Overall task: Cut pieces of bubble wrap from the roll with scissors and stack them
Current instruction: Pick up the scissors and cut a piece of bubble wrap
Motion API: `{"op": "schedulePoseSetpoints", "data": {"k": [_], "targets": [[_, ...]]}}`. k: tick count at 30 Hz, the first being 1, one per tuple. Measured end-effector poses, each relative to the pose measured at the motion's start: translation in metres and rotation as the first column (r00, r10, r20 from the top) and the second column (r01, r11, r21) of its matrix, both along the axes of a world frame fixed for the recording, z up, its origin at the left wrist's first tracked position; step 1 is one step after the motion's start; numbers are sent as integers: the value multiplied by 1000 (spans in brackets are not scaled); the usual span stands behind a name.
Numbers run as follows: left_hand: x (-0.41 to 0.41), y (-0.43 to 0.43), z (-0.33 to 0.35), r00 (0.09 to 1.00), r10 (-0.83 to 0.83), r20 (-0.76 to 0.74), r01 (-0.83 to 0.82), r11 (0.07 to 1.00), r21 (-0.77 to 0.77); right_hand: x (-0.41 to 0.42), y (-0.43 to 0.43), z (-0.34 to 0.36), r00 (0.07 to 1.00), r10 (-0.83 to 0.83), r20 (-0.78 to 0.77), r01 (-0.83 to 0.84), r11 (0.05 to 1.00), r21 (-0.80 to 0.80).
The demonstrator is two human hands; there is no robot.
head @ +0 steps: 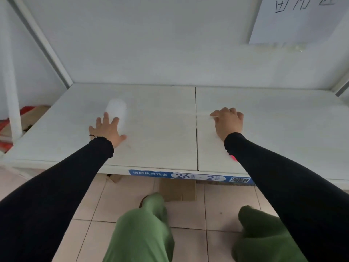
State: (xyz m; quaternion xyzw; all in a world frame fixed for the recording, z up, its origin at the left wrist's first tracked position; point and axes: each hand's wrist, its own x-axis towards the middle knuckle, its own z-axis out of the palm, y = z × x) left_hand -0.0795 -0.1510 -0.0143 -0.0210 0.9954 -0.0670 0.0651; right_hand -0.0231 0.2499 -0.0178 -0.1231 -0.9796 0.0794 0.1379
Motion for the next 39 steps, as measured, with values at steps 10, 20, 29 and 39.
{"op": "schedulePoseSetpoints", "data": {"k": [10, 20, 29, 39], "targets": [[33, 46, 9, 940, -50, -337, 213, 857, 469, 26, 28, 7, 999, 42, -3, -40, 938, -345], [141, 246, -4, 990, -138, -19, 29, 73, 997, 47, 65, 20, 998, 58, -19, -61, 960, -275], [102, 275, -25, 722, -571, -391, 684, 507, 524, 113, 62, -5, 996, -88, 19, 89, 935, -344], [91, 318, -44, 650, -687, -323, 757, 548, 356, 113, 51, -27, 979, -74, 192, 111, 976, -189]]}}
